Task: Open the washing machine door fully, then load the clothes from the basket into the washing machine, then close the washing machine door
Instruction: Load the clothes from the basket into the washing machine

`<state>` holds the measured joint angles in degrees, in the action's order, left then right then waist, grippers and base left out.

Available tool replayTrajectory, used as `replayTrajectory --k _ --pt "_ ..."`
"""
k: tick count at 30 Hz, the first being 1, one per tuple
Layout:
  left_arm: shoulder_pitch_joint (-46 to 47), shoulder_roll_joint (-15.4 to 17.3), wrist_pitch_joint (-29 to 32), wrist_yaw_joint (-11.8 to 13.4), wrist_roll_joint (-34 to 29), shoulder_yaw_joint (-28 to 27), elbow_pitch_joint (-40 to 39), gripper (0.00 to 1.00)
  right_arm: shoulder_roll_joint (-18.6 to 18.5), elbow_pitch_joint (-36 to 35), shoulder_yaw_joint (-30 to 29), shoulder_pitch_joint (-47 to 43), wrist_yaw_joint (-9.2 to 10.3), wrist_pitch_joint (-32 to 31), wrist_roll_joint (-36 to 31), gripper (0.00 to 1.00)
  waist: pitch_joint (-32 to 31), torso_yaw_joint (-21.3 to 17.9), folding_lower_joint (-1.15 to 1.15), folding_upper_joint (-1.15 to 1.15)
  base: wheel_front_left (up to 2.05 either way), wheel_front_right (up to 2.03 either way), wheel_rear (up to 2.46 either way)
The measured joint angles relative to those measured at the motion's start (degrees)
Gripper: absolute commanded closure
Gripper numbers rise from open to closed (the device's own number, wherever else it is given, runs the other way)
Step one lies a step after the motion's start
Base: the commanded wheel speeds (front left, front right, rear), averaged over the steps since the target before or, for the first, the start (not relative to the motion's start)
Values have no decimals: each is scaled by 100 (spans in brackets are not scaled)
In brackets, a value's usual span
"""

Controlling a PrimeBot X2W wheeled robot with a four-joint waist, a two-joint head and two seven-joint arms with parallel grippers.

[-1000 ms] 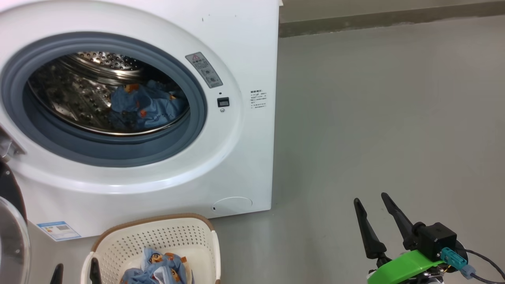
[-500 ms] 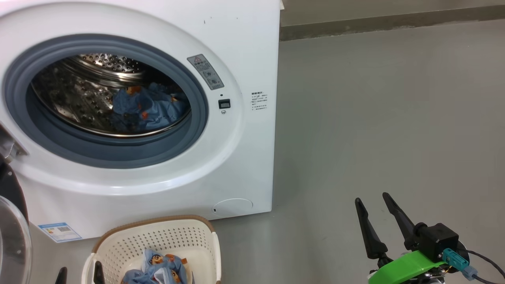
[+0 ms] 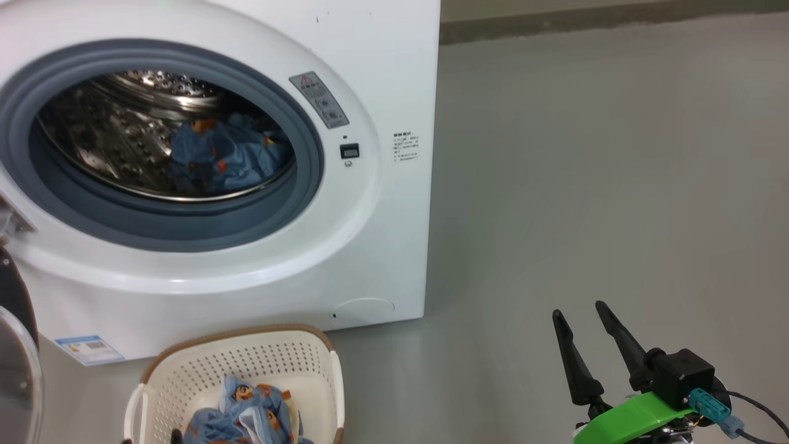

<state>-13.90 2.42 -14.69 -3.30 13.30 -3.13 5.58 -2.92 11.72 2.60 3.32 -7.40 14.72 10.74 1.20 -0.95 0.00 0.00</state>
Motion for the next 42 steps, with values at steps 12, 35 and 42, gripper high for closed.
replayTrajectory --k 12,35,42 --pt "880 -4 2 -308 465 167 1807 0 1 -48 20 82 0 0 5 0 770 -90 0 0 0 0 0" --pt "3758 950 171 -401 2132 1388 4276 0 -2 -398 101 926 0 1 60 0 2834 -345 0 0 0 0 0" --pt "4227 1209 630 -402 2839 1867 4676 0 -3 -525 122 1020 0 1 103 0 3391 -405 0 0 0 0 0"
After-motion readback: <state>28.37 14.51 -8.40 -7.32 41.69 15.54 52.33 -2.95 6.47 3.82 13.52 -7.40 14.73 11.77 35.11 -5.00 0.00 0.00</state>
